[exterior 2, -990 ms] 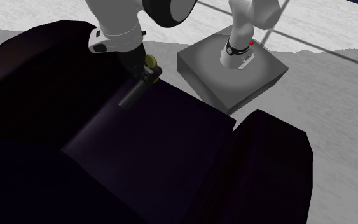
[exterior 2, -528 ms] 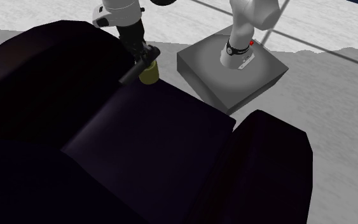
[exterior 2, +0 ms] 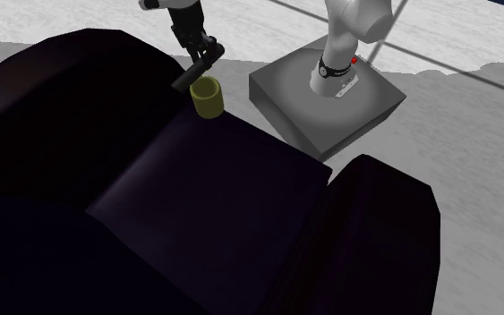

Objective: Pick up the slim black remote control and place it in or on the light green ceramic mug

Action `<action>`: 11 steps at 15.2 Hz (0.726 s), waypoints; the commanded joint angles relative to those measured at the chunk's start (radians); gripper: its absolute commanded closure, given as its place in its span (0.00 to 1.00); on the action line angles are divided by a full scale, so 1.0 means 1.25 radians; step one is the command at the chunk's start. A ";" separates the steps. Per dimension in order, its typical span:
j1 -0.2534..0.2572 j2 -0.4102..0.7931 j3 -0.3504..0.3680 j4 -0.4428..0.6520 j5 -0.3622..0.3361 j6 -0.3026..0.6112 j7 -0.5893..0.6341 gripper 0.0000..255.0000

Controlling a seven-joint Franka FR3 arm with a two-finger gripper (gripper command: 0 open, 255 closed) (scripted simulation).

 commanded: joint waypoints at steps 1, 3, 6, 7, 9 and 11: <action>-0.005 -0.003 -0.006 -0.014 -0.001 0.010 -0.013 1.00; -0.005 0.002 -0.006 -0.030 0.000 0.031 -0.015 1.00; -0.005 0.011 -0.006 -0.053 0.001 0.062 -0.017 1.00; -0.005 0.014 -0.006 -0.060 0.002 0.073 -0.018 1.00; -0.005 0.021 -0.006 -0.074 0.003 0.094 -0.020 1.00; -0.005 0.030 -0.006 -0.090 0.005 0.119 -0.022 1.00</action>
